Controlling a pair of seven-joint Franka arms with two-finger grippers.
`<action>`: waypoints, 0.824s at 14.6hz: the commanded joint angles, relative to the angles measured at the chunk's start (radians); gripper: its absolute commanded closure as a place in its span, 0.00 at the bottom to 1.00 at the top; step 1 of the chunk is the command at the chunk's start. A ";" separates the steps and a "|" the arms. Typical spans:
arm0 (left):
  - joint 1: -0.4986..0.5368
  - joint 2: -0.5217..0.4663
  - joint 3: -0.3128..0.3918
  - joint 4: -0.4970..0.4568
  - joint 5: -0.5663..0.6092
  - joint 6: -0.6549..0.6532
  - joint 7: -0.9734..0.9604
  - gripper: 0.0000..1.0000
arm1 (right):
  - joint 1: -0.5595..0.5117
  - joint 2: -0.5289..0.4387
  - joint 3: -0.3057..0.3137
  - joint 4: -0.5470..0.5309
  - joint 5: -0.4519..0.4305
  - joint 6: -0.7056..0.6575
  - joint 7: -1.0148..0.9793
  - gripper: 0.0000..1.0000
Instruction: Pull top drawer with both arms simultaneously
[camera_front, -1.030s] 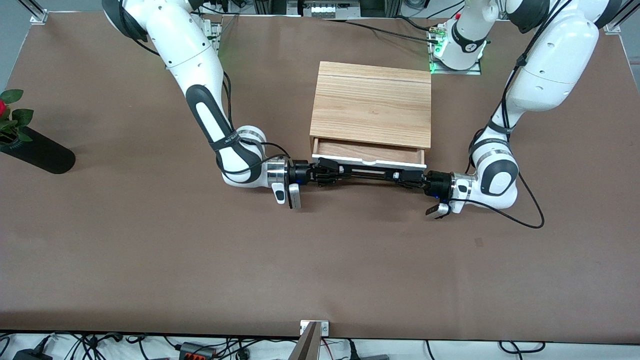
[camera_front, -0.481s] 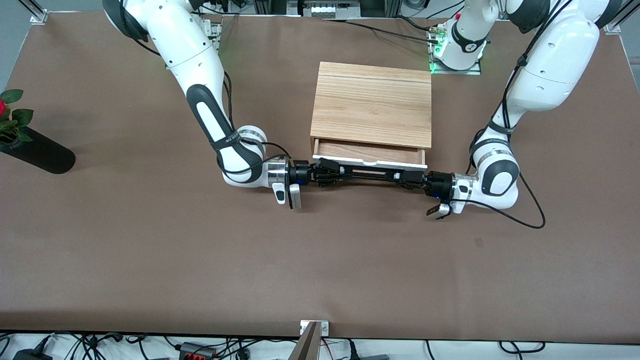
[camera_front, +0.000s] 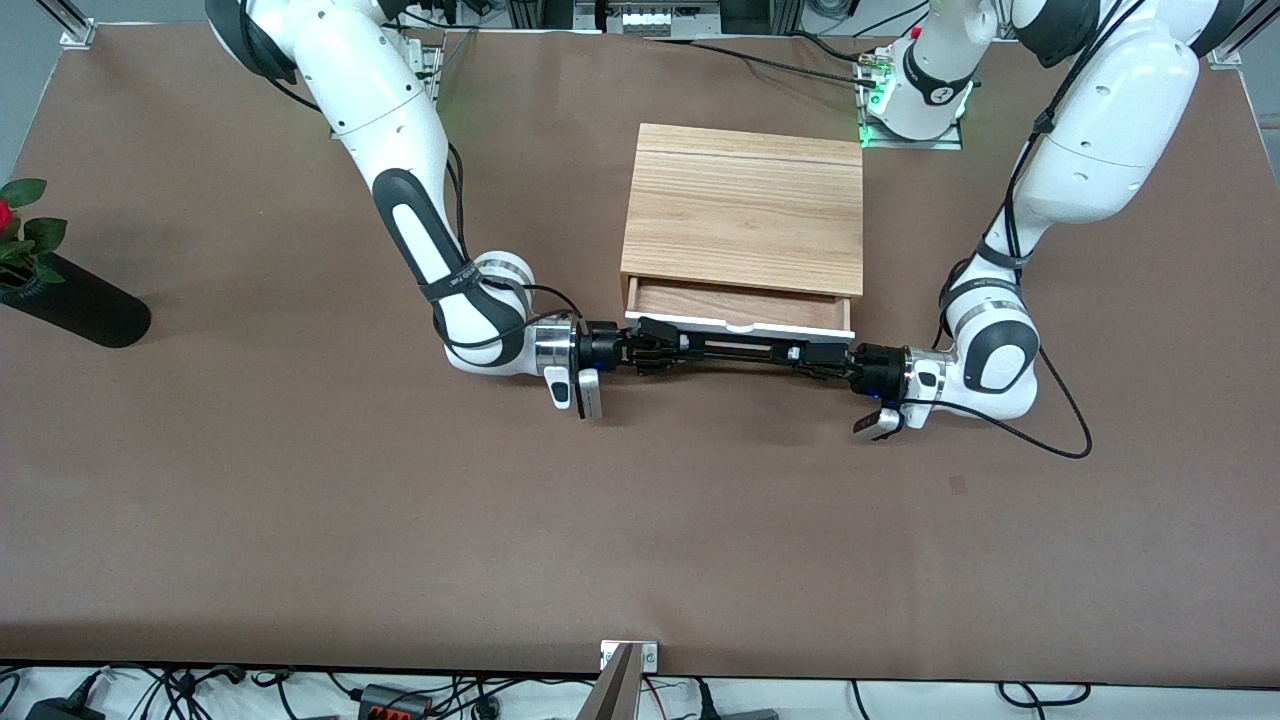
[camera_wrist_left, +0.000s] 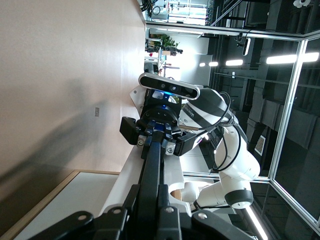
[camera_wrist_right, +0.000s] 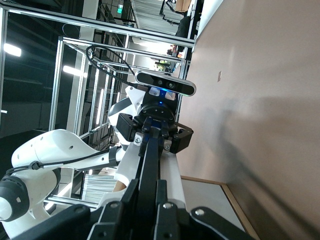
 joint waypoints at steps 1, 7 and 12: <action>0.052 0.000 0.018 0.098 -0.030 -0.031 -0.083 0.99 | -0.014 -0.014 -0.012 -0.019 0.000 -0.019 -0.001 1.00; 0.058 0.009 0.018 0.109 -0.030 -0.031 -0.077 0.99 | -0.012 -0.014 -0.012 -0.019 -0.001 -0.019 -0.005 0.94; 0.052 0.012 0.018 0.107 -0.029 -0.026 -0.066 0.00 | -0.012 -0.014 -0.012 -0.019 -0.001 -0.019 -0.005 0.93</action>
